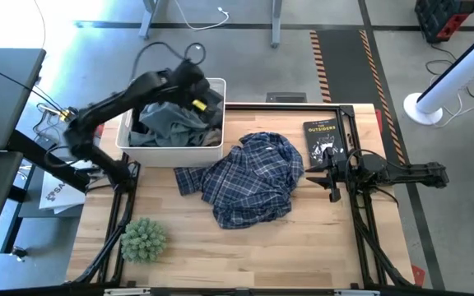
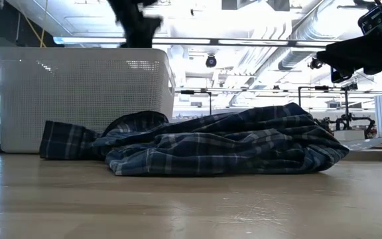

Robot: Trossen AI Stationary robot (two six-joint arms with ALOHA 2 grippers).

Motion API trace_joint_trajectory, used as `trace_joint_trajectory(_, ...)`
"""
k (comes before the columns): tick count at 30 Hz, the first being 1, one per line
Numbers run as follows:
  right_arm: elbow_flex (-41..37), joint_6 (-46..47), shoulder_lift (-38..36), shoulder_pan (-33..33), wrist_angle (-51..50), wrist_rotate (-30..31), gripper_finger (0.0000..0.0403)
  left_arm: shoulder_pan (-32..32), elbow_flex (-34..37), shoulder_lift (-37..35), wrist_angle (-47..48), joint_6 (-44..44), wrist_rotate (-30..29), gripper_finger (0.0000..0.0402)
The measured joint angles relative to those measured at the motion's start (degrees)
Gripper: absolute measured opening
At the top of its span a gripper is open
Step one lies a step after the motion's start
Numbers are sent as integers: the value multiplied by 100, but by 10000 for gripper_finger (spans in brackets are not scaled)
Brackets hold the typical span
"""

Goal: Sort clothes
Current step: Put the grey pants into the white laundry bin, then put the blue long sleeve polo into the white laundry bin

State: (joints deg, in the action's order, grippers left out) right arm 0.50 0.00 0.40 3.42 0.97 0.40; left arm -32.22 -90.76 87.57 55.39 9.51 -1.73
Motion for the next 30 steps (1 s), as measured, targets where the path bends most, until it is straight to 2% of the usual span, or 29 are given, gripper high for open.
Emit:
trace_joint_trajectory(3, -1, 1, 0, 0, 0, 0, 112, 740, -25, -538, -391, 232, 51, 0)
trace_joint_trajectory(5, -1, 1, 0, 0, 0, 0, 112, 1395, -33, -592, -763, 228, 48, 0)
trace_joint_trajectory(9, 0, 1, 0, 0, 0, 0, 112, 2498, -15, -55, -1577, 92, -264, 0)
trace_joint_trajectory(13, -1, 1, 0, 0, 0, 0, 112, 3035, -11, 737, -2433, -133, -224, 17)
trace_joint_trajectory(16, 0, 1, 0, 0, 0, 0, 112, 3212, -13, 1354, -3018, -623, 325, 55)
trace_joint_trajectory(18, -1, 1, 0, 0, 0, 0, 112, 3276, -12, 1689, -3245, -734, 442, 90)
trace_joint_trajectory(26, 1, 1, 0, 0, 0, 0, 112, 3005, -14, 2837, -3583, -208, 349, 252)
trace_joint_trajectory(30, 0, 1, 0, 0, 0, 0, 112, 2874, -20, 3366, -3822, -34, 106, 302)
